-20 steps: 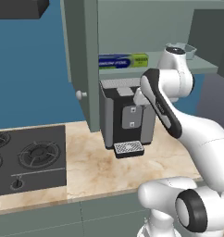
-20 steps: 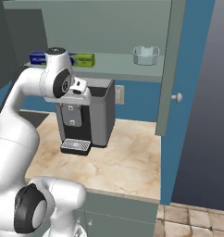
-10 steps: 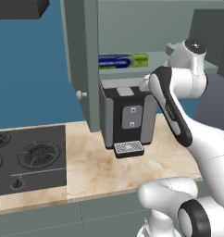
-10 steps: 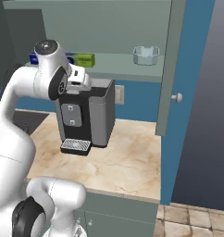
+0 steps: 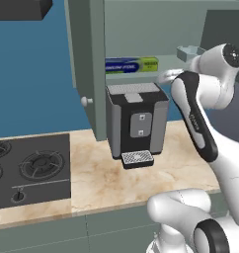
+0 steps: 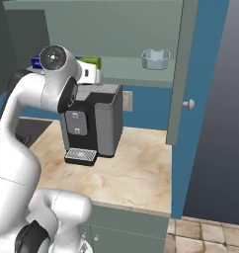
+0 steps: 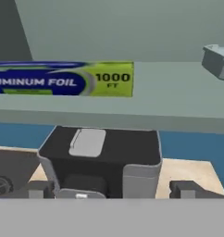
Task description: Retrieve the tupperware and aluminum foil from the cabinet and place them on the dining counter near the plate with bell pepper and kebab skewer to prepare for storing leftovers.
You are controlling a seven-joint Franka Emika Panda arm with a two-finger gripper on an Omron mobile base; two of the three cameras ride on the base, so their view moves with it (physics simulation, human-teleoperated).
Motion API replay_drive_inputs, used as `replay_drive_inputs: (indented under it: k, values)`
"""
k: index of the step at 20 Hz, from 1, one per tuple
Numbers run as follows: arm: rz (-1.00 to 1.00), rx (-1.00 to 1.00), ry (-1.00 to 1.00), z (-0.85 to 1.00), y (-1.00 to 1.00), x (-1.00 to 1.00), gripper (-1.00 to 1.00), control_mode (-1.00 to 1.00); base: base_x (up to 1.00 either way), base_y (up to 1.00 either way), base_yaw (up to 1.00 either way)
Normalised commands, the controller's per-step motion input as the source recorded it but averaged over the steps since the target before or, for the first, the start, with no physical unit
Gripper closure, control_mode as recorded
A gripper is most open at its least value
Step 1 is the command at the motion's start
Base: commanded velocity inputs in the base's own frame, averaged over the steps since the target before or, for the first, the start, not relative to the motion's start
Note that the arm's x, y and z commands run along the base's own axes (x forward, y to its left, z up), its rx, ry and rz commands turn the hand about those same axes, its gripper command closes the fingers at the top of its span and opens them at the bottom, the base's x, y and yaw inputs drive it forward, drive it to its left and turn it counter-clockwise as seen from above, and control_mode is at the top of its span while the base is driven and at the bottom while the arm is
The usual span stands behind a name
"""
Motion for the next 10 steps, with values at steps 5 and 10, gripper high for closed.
replay_drive_inputs:
  k: [5, 10]
  values:
    - [0.03, 0.02, -0.04, 0.34, -0.03, 0.19, -1.00, -1.00, 0.00, 0.00, 0.00]
    - [0.07, 0.03, 0.00, 0.08, -0.10, 0.31, -1.00, -1.00, 0.00, 0.00, 0.00]
